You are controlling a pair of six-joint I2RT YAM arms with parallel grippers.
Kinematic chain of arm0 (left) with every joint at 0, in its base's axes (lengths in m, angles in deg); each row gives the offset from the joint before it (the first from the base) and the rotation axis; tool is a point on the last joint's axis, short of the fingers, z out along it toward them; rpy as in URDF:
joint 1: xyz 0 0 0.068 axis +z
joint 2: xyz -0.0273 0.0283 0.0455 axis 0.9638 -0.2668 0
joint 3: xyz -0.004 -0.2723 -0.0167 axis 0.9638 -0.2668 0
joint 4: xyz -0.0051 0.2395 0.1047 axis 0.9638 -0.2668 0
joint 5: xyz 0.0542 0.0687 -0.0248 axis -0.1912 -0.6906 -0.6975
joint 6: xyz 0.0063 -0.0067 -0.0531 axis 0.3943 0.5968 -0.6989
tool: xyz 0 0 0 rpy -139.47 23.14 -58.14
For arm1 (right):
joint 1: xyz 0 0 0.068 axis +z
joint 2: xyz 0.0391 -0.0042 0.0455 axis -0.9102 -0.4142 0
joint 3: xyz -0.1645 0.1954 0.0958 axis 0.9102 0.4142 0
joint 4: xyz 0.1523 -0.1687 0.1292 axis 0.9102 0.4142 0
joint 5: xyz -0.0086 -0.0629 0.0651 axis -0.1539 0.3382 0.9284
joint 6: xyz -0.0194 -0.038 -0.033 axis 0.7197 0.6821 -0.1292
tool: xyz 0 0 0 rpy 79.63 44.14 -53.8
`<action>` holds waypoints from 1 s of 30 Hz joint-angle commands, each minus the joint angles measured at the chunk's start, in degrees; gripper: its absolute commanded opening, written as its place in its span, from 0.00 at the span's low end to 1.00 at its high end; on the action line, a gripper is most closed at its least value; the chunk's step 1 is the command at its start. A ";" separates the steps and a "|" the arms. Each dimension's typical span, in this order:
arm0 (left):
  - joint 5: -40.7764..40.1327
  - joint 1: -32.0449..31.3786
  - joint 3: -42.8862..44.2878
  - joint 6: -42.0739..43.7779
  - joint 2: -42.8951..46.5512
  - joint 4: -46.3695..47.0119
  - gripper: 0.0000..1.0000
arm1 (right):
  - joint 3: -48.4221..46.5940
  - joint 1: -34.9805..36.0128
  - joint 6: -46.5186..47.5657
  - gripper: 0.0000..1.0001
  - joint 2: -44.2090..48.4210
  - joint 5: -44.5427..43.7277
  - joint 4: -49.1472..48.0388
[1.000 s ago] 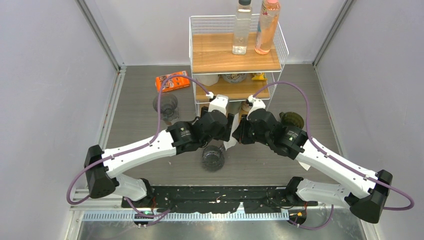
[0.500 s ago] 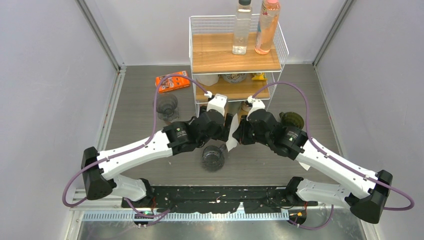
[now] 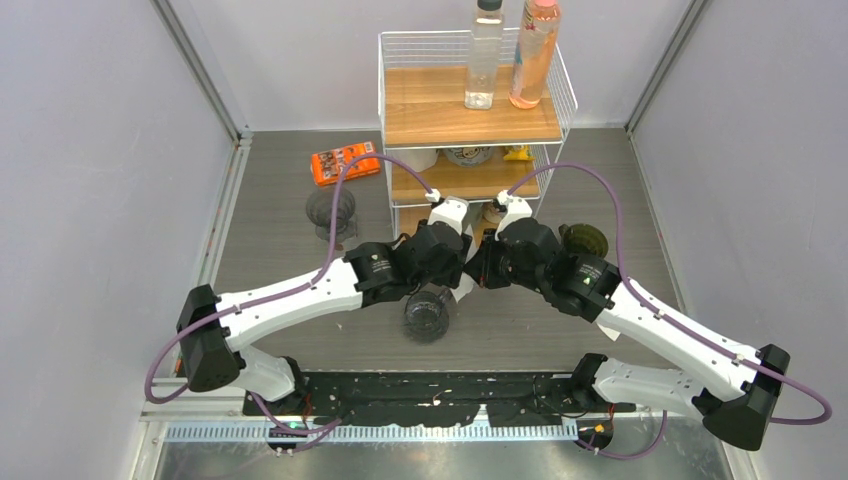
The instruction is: Place the coffee filter in the dripper
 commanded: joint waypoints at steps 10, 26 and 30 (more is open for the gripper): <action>-3.03 -0.28 2.83 -0.80 0.53 -0.73 0.21 | -0.25 0.45 0.15 0.05 1.21 -4.64 1.48; -9.61 -0.20 3.16 -1.92 1.41 -4.12 0.15 | 0.85 0.38 -0.96 0.05 1.47 -8.36 6.98; -10.03 -0.23 3.26 -1.75 1.57 -4.55 0.14 | 0.52 0.40 -0.86 0.05 1.60 -8.54 6.89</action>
